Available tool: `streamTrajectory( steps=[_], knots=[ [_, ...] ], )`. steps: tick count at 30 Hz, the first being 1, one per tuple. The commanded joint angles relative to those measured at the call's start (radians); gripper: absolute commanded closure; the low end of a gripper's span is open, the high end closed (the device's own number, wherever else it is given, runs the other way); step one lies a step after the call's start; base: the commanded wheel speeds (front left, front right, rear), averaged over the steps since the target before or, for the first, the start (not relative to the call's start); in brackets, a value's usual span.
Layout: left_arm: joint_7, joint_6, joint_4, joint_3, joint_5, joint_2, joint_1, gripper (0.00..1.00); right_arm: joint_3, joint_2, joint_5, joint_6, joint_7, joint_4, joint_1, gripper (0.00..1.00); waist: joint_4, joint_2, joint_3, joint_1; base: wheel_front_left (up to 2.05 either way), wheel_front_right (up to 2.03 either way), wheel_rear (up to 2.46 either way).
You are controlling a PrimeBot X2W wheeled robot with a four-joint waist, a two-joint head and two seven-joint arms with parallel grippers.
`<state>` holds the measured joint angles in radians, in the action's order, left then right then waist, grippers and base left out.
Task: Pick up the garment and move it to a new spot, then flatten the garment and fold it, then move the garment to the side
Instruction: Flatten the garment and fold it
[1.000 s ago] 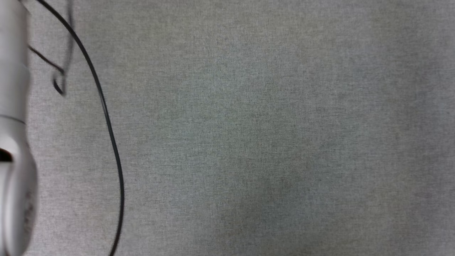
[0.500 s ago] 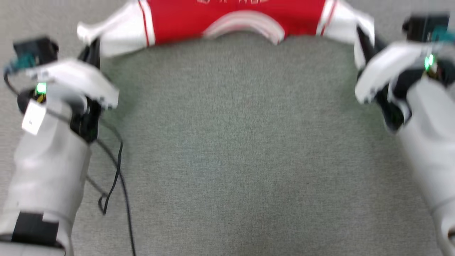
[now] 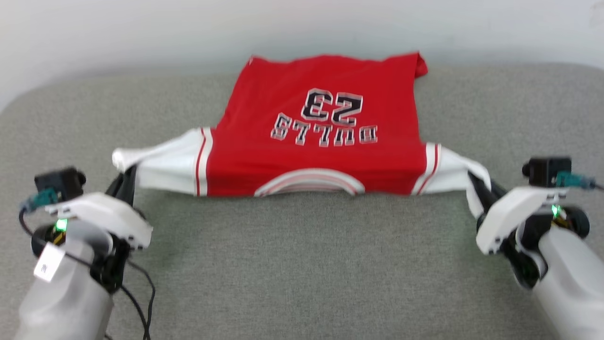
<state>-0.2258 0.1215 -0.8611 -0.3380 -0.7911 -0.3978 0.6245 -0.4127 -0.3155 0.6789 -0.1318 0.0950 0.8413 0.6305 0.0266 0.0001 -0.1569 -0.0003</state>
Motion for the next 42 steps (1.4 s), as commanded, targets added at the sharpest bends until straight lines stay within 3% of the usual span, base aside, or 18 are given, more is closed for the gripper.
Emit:
streamTrajectory(
  steps=[1, 6, 11, 16, 21, 28, 32, 33, 34, 35, 36, 42],
  knots=[
    [0.006, -0.015, 0.019, 0.012, -0.011, -0.020, -0.052, 1.00, 0.005, -0.016, 0.004, 0.002, -0.004, -0.016, -0.048, 1.00, -0.001, -0.0001, 0.058, 0.0003, 0.00, 0.00, 0.00],
    [0.039, -0.081, 0.162, 0.029, -0.042, -0.042, -0.236, 1.00, 0.033, -0.030, -0.005, 0.002, -0.041, -0.081, -0.196, 1.00, -0.001, -0.0001, 0.116, 0.0003, 0.00, 0.00, 0.00],
    [0.091, -0.178, 0.374, 0.047, -0.070, -0.073, -0.437, 1.00, 0.100, -0.034, -0.027, 0.002, -0.079, -0.172, -0.362, 1.00, -0.008, -0.0001, 0.152, 0.0003, 0.00, 0.00, 0.00],
    [0.153, -0.288, 0.603, 0.075, -0.091, -0.125, -0.625, 1.00, 0.214, -0.023, -0.095, 0.002, -0.136, -0.306, -0.539, 1.00, -0.011, -0.0001, 0.170, 0.0003, 0.00, 0.00, 0.00],
    [0.208, -0.379, 0.758, 0.106, -0.114, -0.170, -0.785, 1.00, 0.342, 0.029, -0.176, 0.003, -0.234, -0.469, -0.713, 1.00, -0.012, -0.0001, 0.171, 0.0003, 0.00, 0.00, 0.00],
    [0.227, -0.431, 0.842, 0.079, -0.105, -0.166, -0.904, 1.00, 0.426, 0.126, -0.300, 0.002, -0.392, -0.644, -0.890, 1.00, -0.019, -0.0001, 0.157, 0.0003, 0.00, 0.00, 0.00],
    [0.218, -0.426, 0.831, 0.046, -0.086, -0.140, -0.886, 1.00, 0.427, 0.159, -0.323, 0.002, -0.411, -0.662, -0.896, 1.00, -0.028, -0.0001, 0.143, 0.0003, 0.00, 0.00, 0.00],
    [0.208, -0.420, 0.827, 0.038, -0.077, -0.134, -0.872, 1.00, 0.428, 0.166, -0.327, 0.002, -0.408, -0.662, -0.887, 0.97, -0.033, -0.0001, 0.138, 0.0003, 0.00, 0.00, 0.00],
    [0.199, -0.418, 0.823, 0.035, -0.072, -0.125, -0.856, 1.00, 0.427, 0.172, -0.329, 0.002, -0.399, -0.665, -0.871, 0.74, -0.036, -0.0001, 0.133, 0.0003, 0.00, 0.00, 0.00],
    [0.191, -0.413, 0.818, 0.027, -0.065, -0.117, -0.845, 1.00, 0.429, 0.172, -0.334, 0.002, -0.392, -0.665, -0.855, 0.60, -0.040, -0.0001, 0.130, 0.0003, 0.00, 0.00, 0.00],
    [0.180, -0.409, 0.816, 0.019, -0.058, -0.110, -0.836, 1.00, 0.432, 0.172, -0.336, 0.002, -0.390, -0.662, -0.838, 0.00, -0.044, -0.0001, 0.124, 0.0003, 0.00, 0.00, 0.00],
    [0.140, -0.388, 0.829, -0.009, -0.012, -0.088, -0.754, 1.00, 0.496, 0.169, -0.370, 0.002, -0.316, -0.643, -0.664, 0.00, -0.079, -0.0001, 0.066, 0.0003, 0.00, 0.00, 0.00]
  ],
)
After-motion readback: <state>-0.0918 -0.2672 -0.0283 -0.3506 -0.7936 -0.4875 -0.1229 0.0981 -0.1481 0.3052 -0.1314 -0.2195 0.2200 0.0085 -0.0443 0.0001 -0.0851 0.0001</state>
